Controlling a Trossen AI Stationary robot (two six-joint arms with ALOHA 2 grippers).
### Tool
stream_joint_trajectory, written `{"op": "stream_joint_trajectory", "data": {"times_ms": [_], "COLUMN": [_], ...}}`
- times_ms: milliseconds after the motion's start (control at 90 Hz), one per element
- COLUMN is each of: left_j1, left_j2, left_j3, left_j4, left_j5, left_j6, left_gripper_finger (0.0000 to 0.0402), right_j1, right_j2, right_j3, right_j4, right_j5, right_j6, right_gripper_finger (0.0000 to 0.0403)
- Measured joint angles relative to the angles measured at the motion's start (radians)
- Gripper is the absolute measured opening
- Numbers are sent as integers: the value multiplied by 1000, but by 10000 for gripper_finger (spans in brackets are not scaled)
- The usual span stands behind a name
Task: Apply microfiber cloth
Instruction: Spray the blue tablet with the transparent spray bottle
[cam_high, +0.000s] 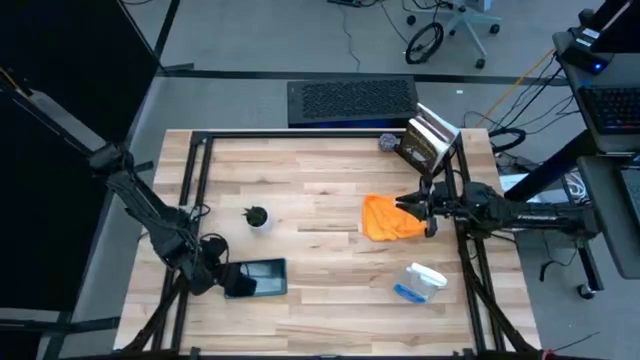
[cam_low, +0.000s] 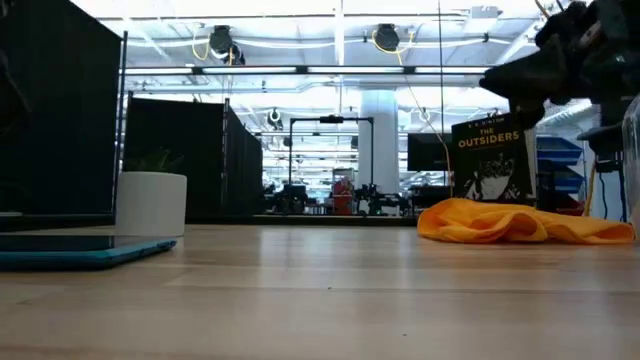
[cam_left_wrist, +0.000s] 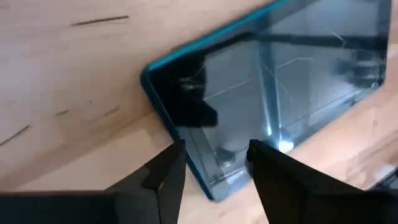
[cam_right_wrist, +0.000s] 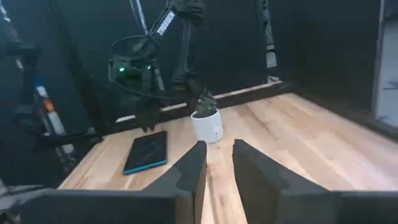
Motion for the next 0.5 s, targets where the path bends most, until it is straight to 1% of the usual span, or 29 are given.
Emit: {"op": "stream_joint_trajectory", "data": {"times_ms": [122,289,389,500], "left_j1": [-21,-40,-46,-46], "left_j2": [25,52,71,104], "left_j3": [-19,-20,-23,-20], "left_j4": [2,26,94,108], "left_j5": [-4,-30,-78,-79], "left_j6": [-31,-42,-41,-38], "left_gripper_finger": [161,161,161,161], "right_j1": [24,69,116,190], "right_j2": [101,285,435,636], "right_j3": [96,245,321,404], "right_j4": [-11,-48,-49,-57], "right_j5": [1,1,2,1], "right_j6": [-49,-101,-111,-119], "right_gripper_finger": [64,64,64,64]}}
